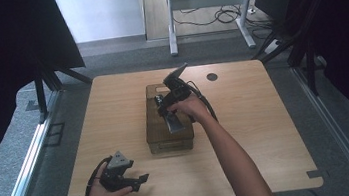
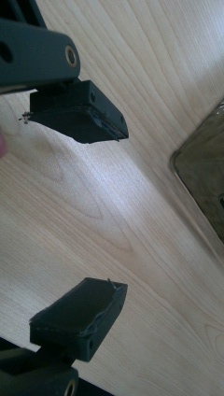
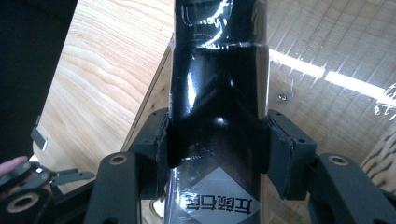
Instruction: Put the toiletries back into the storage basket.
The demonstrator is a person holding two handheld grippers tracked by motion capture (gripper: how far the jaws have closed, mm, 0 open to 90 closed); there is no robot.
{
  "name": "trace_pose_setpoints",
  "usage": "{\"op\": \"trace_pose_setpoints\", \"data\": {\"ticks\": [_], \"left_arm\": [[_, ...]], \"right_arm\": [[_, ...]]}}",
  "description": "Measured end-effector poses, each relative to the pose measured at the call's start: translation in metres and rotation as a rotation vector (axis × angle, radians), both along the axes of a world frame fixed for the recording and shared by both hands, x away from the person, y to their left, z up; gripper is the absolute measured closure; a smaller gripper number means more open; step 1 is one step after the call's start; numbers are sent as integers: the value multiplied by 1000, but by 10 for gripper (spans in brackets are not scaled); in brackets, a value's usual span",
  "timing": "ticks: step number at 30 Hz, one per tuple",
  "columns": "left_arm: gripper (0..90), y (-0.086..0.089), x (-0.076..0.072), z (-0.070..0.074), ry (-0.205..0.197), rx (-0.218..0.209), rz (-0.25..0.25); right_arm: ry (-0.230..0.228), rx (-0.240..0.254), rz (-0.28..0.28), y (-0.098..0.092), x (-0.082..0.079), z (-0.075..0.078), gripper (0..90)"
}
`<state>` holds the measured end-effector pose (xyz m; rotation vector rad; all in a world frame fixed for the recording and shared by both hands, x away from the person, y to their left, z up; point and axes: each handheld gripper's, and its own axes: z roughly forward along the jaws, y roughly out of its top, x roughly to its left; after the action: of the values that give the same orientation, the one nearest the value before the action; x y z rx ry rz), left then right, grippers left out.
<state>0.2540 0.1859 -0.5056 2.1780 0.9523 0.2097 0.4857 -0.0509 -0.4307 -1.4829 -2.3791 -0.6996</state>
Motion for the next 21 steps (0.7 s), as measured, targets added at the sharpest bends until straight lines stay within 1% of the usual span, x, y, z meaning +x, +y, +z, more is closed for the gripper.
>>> {"op": "trace_pose_setpoints", "data": {"ticks": [6,10,13,18,20,21], "left_arm": [[225,-1,0,0,1,5,-4],[225,0,0,1,-1,-1,-4],[225,0,0,2,-5,5,-8],[225,-1,0,2,-5,-1,-5],[224,-1,0,1,-5,0,-4],[225,-1,0,1,-4,0,-5]], "right_arm": [[7,-2,-10,5,2,-4,474],[9,-7,-20,10,3,-5,474],[13,-5,-26,12,3,-7,474],[20,1,-34,15,3,-9,474],[23,3,-44,16,3,-10,474],[32,8,-57,17,4,-13,474]]}}
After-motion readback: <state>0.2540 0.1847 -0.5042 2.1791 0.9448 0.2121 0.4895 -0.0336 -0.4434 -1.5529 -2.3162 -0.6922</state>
